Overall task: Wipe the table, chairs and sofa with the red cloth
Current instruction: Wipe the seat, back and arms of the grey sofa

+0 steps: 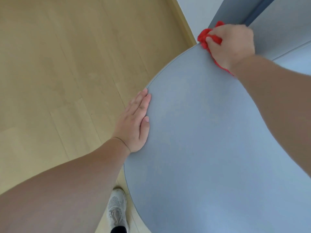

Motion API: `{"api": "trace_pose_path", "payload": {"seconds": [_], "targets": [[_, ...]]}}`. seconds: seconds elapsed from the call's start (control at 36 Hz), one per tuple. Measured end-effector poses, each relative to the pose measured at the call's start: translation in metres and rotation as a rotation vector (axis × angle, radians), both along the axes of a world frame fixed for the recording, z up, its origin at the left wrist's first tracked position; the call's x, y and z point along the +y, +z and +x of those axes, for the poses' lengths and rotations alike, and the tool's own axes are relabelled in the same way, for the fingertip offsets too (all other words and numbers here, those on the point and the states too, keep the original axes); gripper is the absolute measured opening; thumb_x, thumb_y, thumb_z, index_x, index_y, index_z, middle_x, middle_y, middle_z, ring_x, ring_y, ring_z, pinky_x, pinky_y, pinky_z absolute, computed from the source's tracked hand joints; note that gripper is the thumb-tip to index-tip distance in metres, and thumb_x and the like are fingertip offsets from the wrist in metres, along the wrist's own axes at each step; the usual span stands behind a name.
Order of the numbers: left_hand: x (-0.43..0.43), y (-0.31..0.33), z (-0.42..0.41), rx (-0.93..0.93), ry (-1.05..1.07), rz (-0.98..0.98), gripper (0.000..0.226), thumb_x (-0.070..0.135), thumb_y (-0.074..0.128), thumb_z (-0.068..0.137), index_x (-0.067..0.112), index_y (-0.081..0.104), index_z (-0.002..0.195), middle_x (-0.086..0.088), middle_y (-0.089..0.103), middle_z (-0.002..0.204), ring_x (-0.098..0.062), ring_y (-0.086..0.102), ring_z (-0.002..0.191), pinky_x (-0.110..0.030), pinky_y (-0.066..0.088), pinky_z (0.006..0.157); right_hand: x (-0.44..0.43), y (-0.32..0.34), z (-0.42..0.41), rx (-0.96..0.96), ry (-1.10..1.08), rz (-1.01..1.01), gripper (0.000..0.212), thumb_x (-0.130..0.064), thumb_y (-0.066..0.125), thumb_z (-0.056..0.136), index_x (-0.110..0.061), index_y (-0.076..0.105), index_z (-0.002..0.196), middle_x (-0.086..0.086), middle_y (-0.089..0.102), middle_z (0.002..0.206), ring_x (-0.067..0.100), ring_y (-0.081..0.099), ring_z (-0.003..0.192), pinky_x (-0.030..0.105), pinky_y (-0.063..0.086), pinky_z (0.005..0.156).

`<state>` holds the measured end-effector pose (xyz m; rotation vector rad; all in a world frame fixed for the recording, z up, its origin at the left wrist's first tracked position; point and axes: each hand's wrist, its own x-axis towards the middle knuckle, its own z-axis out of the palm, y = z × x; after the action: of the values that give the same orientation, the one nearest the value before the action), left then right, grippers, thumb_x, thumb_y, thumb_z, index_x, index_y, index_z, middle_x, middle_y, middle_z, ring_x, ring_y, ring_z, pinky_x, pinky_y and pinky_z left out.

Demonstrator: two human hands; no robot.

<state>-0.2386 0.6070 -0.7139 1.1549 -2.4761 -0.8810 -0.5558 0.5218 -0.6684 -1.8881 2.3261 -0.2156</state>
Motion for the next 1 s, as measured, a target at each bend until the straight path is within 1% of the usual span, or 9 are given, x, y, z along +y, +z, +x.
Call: {"api": "trace_pose_path", "payload": {"seconds": [0.11,0.25,0.36,0.47,0.56,0.69,0.83,0.94,1.0], "targets": [[0.001,0.011,0.016,-0.092,0.156,0.065,0.059,0.028,0.021,0.094,0.003,0.024,0.148,-0.009,0.022,0.156,-0.016,0.019,0.143,-0.024,0.006,0.118,0.016,0.006,0.041,-0.1,0.109,0.05,0.028,-0.03,0.04,0.096,-0.023,0.066,0.088,-0.003,0.068,0.096,0.022,0.059,0.098,0.038,0.043,0.088],[0.003,0.024,0.077,-0.255,0.144,0.069,0.061,0.03,0.02,0.093,-0.003,0.035,0.142,-0.016,0.033,0.151,-0.025,0.029,0.139,-0.039,0.02,0.116,0.036,0.004,0.095,-0.099,0.225,0.071,0.027,-0.029,0.041,0.096,-0.023,0.067,0.092,-0.004,0.065,0.099,0.023,0.058,0.097,0.035,0.042,0.078],[0.004,0.033,0.103,-0.292,0.169,0.062,0.057,0.027,0.025,0.094,-0.004,0.037,0.141,-0.016,0.035,0.15,-0.028,0.032,0.138,-0.042,0.023,0.115,0.053,-0.002,0.138,-0.11,0.301,0.043,0.026,-0.03,0.041,0.095,-0.027,0.065,0.087,-0.006,0.065,0.1,0.02,0.058,0.097,0.03,0.033,0.069],[0.013,0.04,0.11,-0.28,0.193,0.071,0.055,0.024,0.027,0.095,-0.002,0.037,0.142,-0.014,0.033,0.151,-0.025,0.03,0.139,-0.037,0.02,0.117,0.083,-0.006,0.182,-0.159,0.428,0.087,0.039,-0.036,0.031,0.088,-0.026,0.068,0.083,-0.004,0.066,0.094,0.025,0.061,0.096,0.038,0.048,0.071],[0.024,0.046,0.115,-0.268,0.171,0.067,0.061,0.032,0.022,0.093,-0.001,0.038,0.142,-0.013,0.034,0.15,-0.024,0.03,0.138,-0.036,0.021,0.116,0.114,-0.006,0.21,-0.174,0.496,0.043,0.031,-0.032,0.04,0.085,-0.022,0.069,0.076,0.0,0.067,0.084,0.028,0.063,0.088,0.035,0.05,0.067],[0.042,0.059,0.119,-0.238,0.181,0.084,0.055,0.026,0.027,0.096,0.002,0.035,0.144,-0.01,0.032,0.152,-0.02,0.027,0.141,-0.034,0.018,0.117,0.167,-0.005,0.241,-0.241,0.645,-0.034,0.012,-0.021,0.06,0.084,-0.017,0.07,0.079,-0.003,0.067,0.082,0.026,0.061,0.097,0.032,0.045,0.081],[0.062,0.075,0.121,-0.193,0.198,0.137,0.055,0.027,0.027,0.095,0.004,0.035,0.144,-0.007,0.031,0.153,-0.02,0.027,0.141,-0.034,0.02,0.117,0.233,-0.008,0.256,-0.3,0.787,0.054,0.012,-0.017,0.059,0.088,-0.014,0.069,0.082,0.001,0.066,0.089,0.028,0.058,0.094,0.041,0.044,0.092],[0.08,0.094,0.121,-0.117,0.219,0.18,0.054,0.027,0.029,0.095,0.006,0.036,0.144,-0.004,0.032,0.153,-0.017,0.027,0.141,-0.034,0.021,0.116,0.289,0.009,0.251,-0.375,0.766,0.134,0.018,-0.018,0.054,0.093,-0.017,0.07,0.083,-0.003,0.067,0.092,0.022,0.06,0.1,0.038,0.047,0.089],[0.088,0.112,0.115,-0.061,0.251,0.227,0.055,0.03,0.028,0.095,0.008,0.038,0.144,-0.002,0.033,0.152,-0.014,0.027,0.141,-0.024,0.018,0.115,0.315,0.031,0.248,-0.479,0.544,0.188,0.023,-0.025,0.051,0.094,-0.022,0.072,0.086,-0.01,0.069,0.094,0.013,0.062,0.104,0.034,0.053,0.081]]}}
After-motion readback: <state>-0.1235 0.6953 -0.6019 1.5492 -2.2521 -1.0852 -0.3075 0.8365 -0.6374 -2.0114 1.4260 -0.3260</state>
